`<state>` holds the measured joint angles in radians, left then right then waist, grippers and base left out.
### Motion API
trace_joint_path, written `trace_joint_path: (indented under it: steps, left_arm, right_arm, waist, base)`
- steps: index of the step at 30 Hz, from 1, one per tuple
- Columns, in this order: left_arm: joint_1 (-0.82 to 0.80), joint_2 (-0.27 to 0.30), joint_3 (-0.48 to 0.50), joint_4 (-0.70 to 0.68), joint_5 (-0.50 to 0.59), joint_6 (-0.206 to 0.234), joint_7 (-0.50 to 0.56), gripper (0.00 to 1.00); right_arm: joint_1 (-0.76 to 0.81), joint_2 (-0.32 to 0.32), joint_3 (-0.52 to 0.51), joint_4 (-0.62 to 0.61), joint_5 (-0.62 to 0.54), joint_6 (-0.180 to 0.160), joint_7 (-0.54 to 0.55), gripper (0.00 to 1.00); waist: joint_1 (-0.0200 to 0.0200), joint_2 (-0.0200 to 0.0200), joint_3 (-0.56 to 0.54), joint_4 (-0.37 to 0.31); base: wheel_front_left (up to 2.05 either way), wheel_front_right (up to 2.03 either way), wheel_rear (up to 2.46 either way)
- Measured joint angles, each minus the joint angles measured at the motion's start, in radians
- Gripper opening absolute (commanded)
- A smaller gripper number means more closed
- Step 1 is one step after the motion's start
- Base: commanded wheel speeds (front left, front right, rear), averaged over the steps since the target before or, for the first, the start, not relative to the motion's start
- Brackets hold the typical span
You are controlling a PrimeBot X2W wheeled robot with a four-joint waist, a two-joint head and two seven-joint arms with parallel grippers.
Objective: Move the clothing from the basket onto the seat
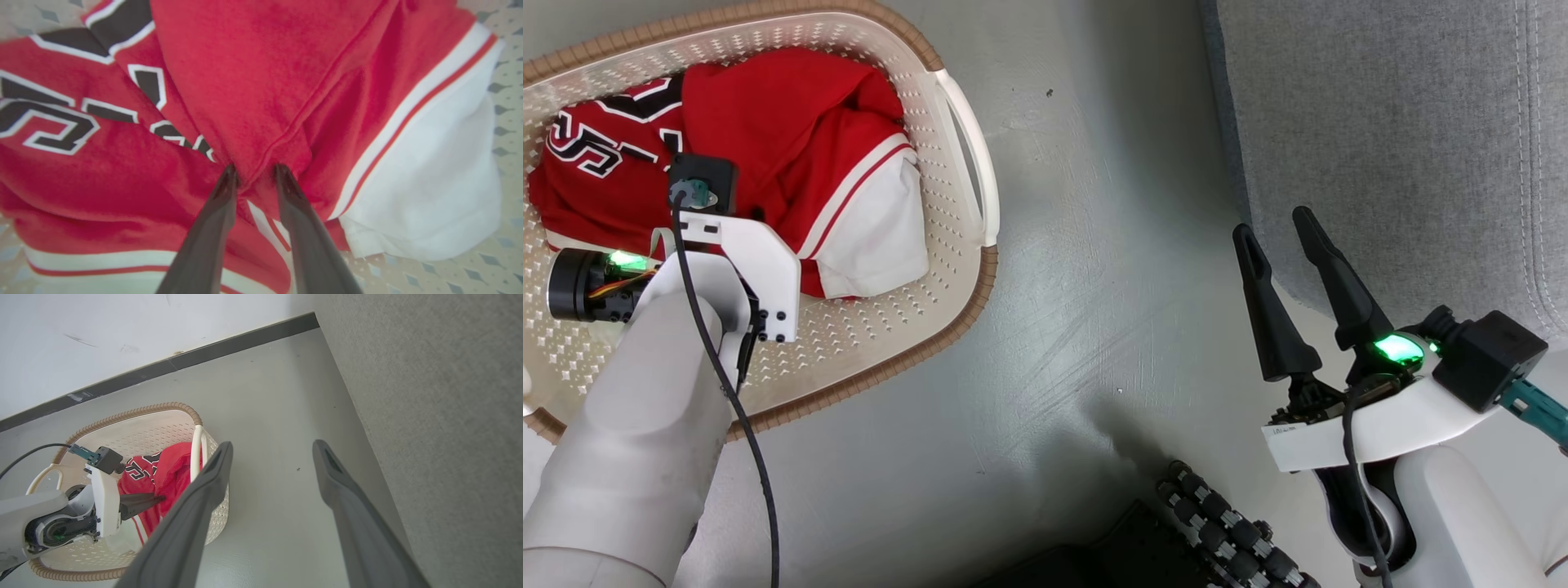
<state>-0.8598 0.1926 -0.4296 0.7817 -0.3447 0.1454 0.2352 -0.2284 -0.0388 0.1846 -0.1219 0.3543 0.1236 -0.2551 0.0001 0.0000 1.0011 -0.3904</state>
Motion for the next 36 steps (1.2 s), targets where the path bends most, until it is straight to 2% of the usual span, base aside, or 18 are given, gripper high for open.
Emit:
trace_joint_path:
  steps: [5,9,13,27,36]
  left_arm:
    - [-0.012,-0.004,0.0,0.011,0.0,-0.009,-0.014,0.4]
    - [-0.015,-0.006,0.0,0.017,0.0,-0.009,-0.026,0.3]
    - [-0.016,-0.012,0.0,0.025,0.0,-0.017,-0.039,0.0]
    - [-0.031,-0.038,0.024,0.037,-0.041,-0.026,-0.108,0.0]
    - [-0.009,-0.062,0.039,-0.012,-0.072,-0.053,-0.192,0.0]
  right_arm:
    - [0.0,0.0,-0.001,-0.002,-0.004,0.0,0.0,1.0]
    - [0.0,0.0,-0.002,-0.005,-0.004,0.0,0.0,1.0]
    - [0.0,0.0,-0.006,-0.007,-0.004,0.0,0.0,1.0]
    - [-0.013,0.0,-0.009,-0.007,-0.005,0.0,0.0,1.0]
    - [-0.091,0.0,-0.01,-0.006,-0.015,0.0,0.0,1.0]
  waist:
    - [0.0,0.0001,0.001,0.002]
    - [0.0,0.0001,0.001,0.003]
    - [0.0,0.0,0.002,0.004]
    - [0.0,0.0,-0.003,0.011]
    - [0.0,0.0,-0.017,0.033]
  base:
    - [0.0,0.0,0.0]
    - [0.0,0.0,0.0]
    - [0.0,0.0,0.0]
    - [0.0,0.0,0.0]
    - [0.0,0.0,0.0]
